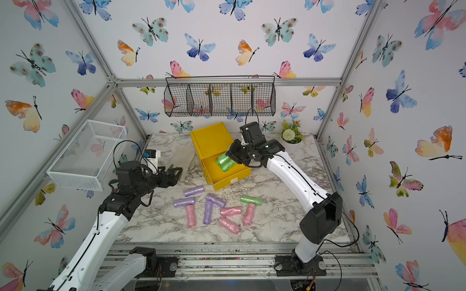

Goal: Sort the rolls of trash bags by color and place them into the drawer
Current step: Place the roll of trash bags in the drawer.

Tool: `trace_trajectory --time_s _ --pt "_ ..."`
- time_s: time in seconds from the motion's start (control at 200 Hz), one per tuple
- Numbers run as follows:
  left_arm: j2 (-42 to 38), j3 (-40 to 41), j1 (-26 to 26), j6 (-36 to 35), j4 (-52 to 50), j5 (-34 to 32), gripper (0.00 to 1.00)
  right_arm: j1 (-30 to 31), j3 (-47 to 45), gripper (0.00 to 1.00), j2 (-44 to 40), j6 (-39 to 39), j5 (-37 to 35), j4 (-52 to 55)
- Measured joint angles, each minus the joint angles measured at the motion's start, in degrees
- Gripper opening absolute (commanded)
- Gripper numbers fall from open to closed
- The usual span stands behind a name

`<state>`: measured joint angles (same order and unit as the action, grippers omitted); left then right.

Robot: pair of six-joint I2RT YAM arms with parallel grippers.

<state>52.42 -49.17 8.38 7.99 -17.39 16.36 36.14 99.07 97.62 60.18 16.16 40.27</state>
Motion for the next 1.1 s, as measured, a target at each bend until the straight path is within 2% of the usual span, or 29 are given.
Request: trace_trajectory --time_s 0.561,1.096 --pt "0.00 0.00 0.00 0.00 0.00 0.02 0.92 0.72 0.00 0.19 0.66 -4.37 -3.06 7.30" --pt "0.00 0.00 0.00 -0.04 0.00 0.02 0.94 0.72 0.00 0.24 5.29 -6.12 -4.46 8.00"
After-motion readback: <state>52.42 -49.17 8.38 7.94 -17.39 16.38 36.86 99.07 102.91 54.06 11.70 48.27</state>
